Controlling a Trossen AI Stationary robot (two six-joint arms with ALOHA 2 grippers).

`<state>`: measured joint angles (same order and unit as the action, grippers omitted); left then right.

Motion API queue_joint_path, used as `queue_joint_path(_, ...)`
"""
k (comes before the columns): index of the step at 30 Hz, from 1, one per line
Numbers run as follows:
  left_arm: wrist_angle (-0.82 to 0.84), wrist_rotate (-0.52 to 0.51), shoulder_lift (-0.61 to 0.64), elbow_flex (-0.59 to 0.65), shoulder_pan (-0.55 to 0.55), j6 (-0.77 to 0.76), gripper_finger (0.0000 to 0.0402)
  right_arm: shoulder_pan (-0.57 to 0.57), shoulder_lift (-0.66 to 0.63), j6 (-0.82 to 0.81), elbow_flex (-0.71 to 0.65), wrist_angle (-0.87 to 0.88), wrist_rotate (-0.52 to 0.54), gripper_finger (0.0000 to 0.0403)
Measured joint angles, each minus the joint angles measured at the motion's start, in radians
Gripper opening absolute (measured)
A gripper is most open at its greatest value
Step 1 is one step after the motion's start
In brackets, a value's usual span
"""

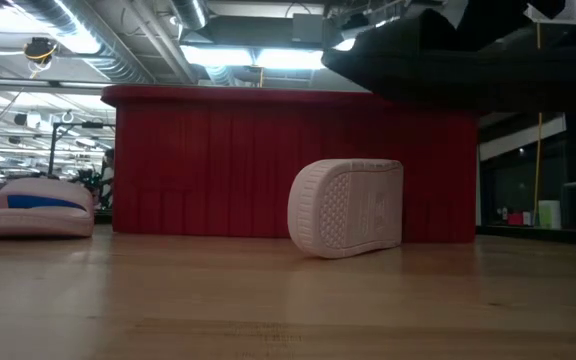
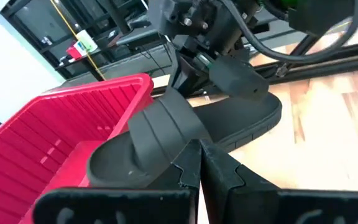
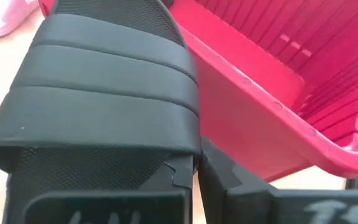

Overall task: Pick and place slides into bin
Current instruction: Put the black slide into the red bin

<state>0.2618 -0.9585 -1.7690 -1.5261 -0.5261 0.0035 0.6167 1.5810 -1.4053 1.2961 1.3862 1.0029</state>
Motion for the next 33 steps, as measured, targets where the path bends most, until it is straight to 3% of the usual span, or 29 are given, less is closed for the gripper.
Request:
queue_joint_path(8,-0.003,0.064,-0.121,-0.083,0.055,0.046,0.0002,0.0,0.0,0.0,0.0,-0.007,0.035,0.0011)
queue_joint_path(17,-0.091,0.163,-0.151,-0.089,0.061,0.217,0.0013,0.0,0.0,0.001,0.0,-0.009,0.049,0.0011)
queue_joint_path(23,-0.171,0.169,-0.147,-0.089,0.055,0.37,0.0064,0.0,0.0,0.002,0.0,-0.012,0.052,0.0011)
queue_joint_path(33,-0.185,0.167,-0.147,-0.089,0.069,0.376,0.0165,0.0,0.0,0.004,0.0,-0.03,0.056,0.0011)
